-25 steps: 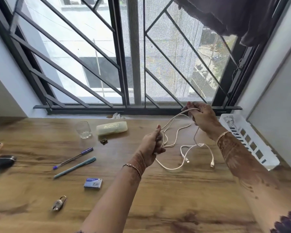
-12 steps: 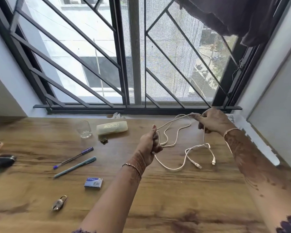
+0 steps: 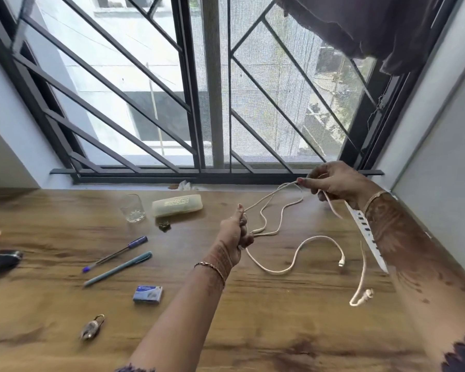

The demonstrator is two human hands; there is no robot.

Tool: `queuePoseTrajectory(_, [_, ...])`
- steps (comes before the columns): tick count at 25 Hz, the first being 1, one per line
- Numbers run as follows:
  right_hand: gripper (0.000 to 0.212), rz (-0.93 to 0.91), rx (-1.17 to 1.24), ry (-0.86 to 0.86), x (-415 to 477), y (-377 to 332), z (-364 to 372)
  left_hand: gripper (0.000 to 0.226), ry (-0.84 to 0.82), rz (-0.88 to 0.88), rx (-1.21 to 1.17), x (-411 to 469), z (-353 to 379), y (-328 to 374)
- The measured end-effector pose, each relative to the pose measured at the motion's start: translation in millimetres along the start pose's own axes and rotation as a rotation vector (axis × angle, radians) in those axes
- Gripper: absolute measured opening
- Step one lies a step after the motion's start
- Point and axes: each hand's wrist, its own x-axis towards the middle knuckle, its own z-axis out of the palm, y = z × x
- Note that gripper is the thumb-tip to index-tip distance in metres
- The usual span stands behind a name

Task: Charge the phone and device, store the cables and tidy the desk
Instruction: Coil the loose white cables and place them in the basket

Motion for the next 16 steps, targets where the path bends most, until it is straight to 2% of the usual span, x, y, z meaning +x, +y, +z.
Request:
queuePoseTrajectory(6, [0.025,0.041,0.031,-0.015,8.4,8.3,21.5,0.047,-0.020,-0.043,-0.021,-2.8,-1.8,-0.9])
queuePoseTrajectory(12, [0.024,0.093,-0.109,0.084,16.7,19.0,41.4,0.047,-0.030,-0.068,-0.042,-4.9,-4.2,1.5])
queuePoseTrajectory(16, [0.021,0.091,-0.296,0.158,23.0,32.2,53.8,0.047,-0.084,-0.058,-0.082,-9.0,3.2,6.9])
